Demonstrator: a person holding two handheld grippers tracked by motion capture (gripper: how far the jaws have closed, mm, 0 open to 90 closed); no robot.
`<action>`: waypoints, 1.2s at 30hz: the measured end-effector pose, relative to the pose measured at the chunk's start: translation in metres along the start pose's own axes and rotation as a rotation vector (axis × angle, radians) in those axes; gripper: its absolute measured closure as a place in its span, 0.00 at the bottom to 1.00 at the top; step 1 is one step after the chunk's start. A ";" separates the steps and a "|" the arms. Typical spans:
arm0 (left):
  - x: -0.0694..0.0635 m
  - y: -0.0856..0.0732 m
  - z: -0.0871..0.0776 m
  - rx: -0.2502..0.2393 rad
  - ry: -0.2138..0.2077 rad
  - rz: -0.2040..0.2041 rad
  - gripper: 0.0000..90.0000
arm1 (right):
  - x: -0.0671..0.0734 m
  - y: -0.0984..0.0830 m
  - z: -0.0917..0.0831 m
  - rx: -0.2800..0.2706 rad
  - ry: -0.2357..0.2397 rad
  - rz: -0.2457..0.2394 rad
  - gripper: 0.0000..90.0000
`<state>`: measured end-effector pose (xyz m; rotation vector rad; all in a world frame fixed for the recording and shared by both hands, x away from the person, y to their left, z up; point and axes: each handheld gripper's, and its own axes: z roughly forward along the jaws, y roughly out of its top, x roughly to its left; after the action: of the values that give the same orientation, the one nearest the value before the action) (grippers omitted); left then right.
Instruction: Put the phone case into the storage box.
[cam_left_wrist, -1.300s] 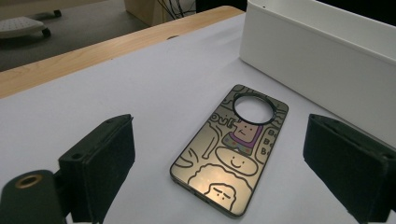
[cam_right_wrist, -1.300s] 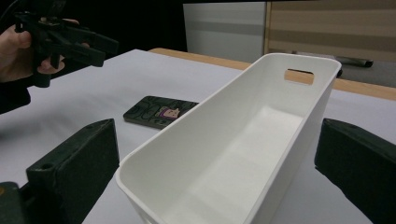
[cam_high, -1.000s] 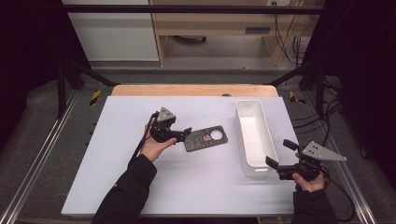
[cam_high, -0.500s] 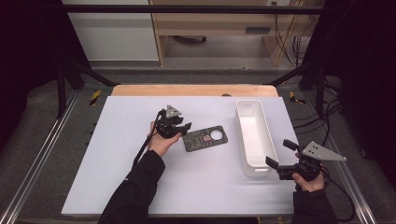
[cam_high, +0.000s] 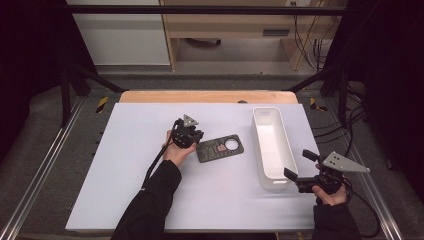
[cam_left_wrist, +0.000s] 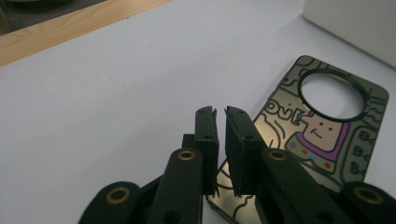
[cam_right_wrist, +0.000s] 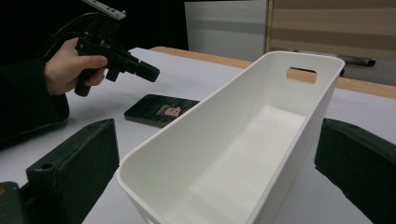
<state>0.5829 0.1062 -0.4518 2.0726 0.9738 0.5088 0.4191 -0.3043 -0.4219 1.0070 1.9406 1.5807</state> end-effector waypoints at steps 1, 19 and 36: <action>0.000 -0.001 0.002 0.004 -0.001 -0.002 0.95 | 0.000 0.000 0.000 0.000 -0.001 -0.001 0.00; 0.005 -0.010 0.023 0.073 0.018 0.001 0.99 | 0.000 -0.001 0.000 0.002 0.000 0.000 0.00; 0.000 -0.016 0.017 0.103 -0.023 0.034 0.99 | -0.001 0.000 0.000 -0.003 0.001 0.000 0.00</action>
<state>0.5857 0.1047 -0.4746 2.1854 0.9708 0.4595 0.4192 -0.3051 -0.4219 1.0051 1.9382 1.5839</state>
